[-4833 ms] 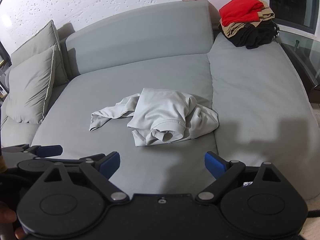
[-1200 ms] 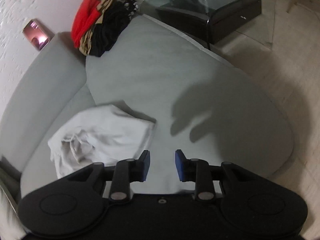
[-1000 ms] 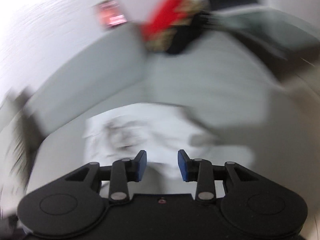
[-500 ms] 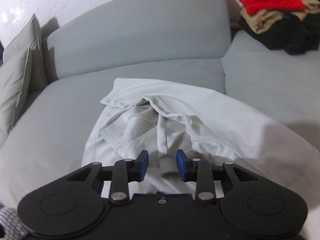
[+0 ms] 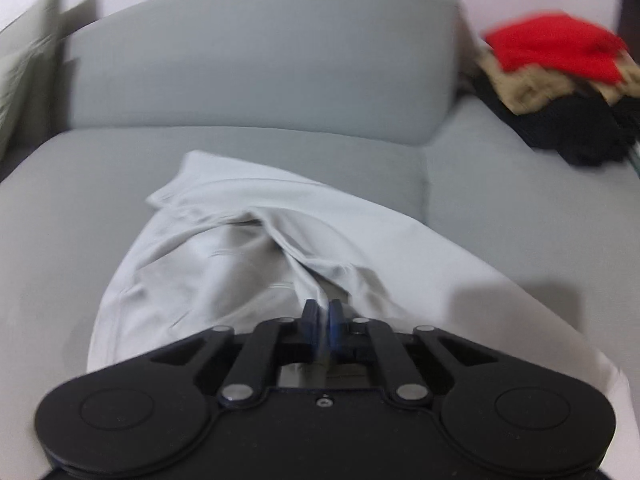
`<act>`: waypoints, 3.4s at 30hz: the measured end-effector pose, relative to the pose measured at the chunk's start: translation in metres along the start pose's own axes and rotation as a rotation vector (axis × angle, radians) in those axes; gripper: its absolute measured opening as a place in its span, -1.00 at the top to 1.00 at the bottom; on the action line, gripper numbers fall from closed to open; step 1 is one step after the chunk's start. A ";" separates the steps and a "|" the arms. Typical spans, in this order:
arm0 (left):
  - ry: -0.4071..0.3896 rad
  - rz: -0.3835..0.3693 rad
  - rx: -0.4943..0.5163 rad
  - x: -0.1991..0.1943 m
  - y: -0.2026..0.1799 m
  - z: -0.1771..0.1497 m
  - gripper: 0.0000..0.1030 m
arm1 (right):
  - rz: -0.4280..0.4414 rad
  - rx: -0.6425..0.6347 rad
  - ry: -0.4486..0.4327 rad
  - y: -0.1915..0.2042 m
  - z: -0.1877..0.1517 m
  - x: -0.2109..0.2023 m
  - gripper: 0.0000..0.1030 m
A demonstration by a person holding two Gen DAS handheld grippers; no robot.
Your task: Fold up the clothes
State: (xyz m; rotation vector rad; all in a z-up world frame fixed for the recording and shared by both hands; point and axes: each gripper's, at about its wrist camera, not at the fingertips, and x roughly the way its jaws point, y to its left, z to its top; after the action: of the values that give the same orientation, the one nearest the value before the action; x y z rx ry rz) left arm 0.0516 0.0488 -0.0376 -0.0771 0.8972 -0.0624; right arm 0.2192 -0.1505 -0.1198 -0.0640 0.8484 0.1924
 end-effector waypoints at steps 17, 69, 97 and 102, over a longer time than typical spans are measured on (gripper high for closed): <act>-0.001 -0.041 -0.117 -0.037 0.026 -0.036 -0.66 | 0.389 0.004 0.038 0.043 -0.083 -0.189 0.93; 0.213 -0.661 -0.630 0.108 0.062 -0.043 0.13 | 0.297 0.567 -0.009 -0.095 -0.139 -0.191 -0.05; 0.169 -0.498 -0.394 0.108 0.032 -0.019 0.99 | 0.235 0.704 -0.077 -0.139 -0.153 -0.200 -0.05; 0.005 -0.293 -0.403 0.049 0.048 -0.025 1.00 | 0.207 0.710 -0.098 -0.146 -0.153 -0.204 -0.05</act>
State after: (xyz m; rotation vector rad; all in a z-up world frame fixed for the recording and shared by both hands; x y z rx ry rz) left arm 0.0641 0.0914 -0.0960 -0.5845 0.8879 -0.1540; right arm 0.0032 -0.3435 -0.0710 0.6944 0.7849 0.0789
